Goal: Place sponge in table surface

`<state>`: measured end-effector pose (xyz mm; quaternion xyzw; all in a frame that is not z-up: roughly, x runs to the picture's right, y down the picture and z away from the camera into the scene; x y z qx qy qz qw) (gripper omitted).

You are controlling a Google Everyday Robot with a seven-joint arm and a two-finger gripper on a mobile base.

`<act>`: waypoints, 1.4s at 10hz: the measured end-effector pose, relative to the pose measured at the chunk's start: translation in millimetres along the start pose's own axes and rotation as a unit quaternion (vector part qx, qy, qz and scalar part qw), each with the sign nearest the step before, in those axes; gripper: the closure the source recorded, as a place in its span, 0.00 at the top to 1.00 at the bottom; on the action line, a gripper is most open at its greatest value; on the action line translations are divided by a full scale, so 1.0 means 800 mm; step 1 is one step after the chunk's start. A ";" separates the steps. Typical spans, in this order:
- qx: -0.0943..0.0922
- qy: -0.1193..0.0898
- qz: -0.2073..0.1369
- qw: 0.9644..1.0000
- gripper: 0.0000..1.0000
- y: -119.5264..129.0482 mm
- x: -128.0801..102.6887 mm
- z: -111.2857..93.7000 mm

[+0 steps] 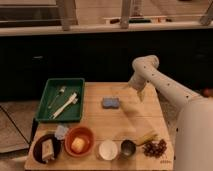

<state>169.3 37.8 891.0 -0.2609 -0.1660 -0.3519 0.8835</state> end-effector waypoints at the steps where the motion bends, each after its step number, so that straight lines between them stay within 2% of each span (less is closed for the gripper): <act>1: 0.003 -0.008 0.022 1.000 0.78 -0.013 -0.012 0.001; 3: 0.006 -0.035 0.081 0.996 0.78 -0.029 -0.032 0.003; 5: 0.008 -0.063 0.141 0.988 0.78 -0.037 -0.051 0.012; 7: 0.008 -0.091 0.176 0.980 0.78 -0.050 -0.073 0.027; 8: 0.009 -0.099 0.184 0.978 0.78 -0.053 -0.080 0.032; 10: 0.009 -0.108 0.202 0.973 0.78 -0.062 -0.097 0.041; 14: 0.005 -0.106 0.228 0.968 0.78 -0.079 -0.117 0.068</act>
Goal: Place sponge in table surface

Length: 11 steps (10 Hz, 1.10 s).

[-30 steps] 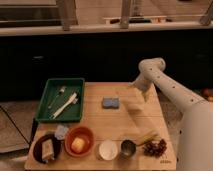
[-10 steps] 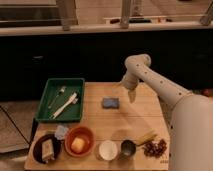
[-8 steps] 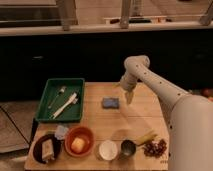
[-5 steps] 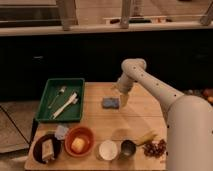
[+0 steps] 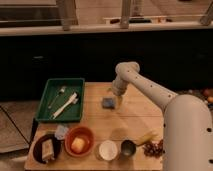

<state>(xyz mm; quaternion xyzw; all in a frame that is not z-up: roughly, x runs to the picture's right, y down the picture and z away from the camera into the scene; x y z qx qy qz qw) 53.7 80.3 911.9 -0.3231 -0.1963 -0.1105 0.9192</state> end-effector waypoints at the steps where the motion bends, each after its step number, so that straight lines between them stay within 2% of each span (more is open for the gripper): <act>1: 0.001 0.003 0.004 1.000 0.78 -0.001 0.001 0.005; 5: -0.005 0.014 0.025 1.000 0.78 -0.001 0.013 0.039; 7: -0.009 0.018 0.029 0.999 0.62 -0.003 0.019 0.051; 11: -0.010 0.020 0.024 0.999 0.24 -0.008 0.019 0.053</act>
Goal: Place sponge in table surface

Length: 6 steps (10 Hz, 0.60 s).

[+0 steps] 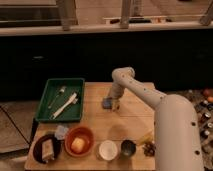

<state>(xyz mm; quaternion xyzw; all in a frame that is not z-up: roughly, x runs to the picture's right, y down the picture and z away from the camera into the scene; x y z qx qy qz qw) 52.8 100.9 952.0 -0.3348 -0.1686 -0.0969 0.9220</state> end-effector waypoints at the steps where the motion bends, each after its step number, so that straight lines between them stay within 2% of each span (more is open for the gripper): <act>1: 0.000 0.000 0.000 1.000 0.14 0.000 0.000 -0.001; 2: -0.001 0.001 0.000 1.000 0.04 0.001 0.000 -0.001; 3: -0.001 0.001 0.000 1.000 0.00 0.001 0.001 -0.002; 5: 0.002 0.003 -0.004 1.000 0.00 0.001 0.002 -0.004; 6: 0.004 0.008 -0.016 1.000 0.00 0.004 0.009 -0.014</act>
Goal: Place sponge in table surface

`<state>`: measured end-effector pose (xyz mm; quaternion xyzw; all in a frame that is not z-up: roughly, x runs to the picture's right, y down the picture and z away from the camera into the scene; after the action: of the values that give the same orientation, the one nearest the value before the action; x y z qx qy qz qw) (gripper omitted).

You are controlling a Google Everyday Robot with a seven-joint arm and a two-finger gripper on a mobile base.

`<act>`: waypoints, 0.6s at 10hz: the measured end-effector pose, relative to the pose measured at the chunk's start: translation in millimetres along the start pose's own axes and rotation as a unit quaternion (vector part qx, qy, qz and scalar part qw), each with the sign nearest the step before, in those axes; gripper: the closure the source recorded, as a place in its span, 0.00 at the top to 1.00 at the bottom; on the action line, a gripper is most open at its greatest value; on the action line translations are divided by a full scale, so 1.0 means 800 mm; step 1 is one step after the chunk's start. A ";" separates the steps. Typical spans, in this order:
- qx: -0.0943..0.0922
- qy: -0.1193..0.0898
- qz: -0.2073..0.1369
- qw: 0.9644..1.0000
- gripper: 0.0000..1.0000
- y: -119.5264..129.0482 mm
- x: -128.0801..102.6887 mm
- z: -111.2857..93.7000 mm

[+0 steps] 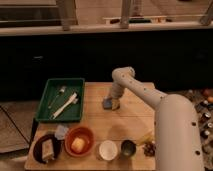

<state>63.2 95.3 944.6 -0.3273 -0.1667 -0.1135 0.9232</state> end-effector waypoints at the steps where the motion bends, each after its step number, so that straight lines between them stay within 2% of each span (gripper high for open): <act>1: 0.005 0.001 -0.012 1.000 0.00 0.000 0.001 -0.012; 2: 0.012 0.002 -0.037 0.999 0.00 -0.003 -0.003 -0.034; 4: 0.021 0.006 -0.091 0.996 0.00 -0.005 -0.009 -0.084; 5: 0.024 0.007 -0.131 0.991 0.00 -0.004 -0.011 -0.110; 6: 0.029 0.009 -0.178 0.984 0.00 -0.005 -0.018 -0.134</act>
<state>73.6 25.2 863.2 -0.2648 -0.2172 -0.2737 0.8988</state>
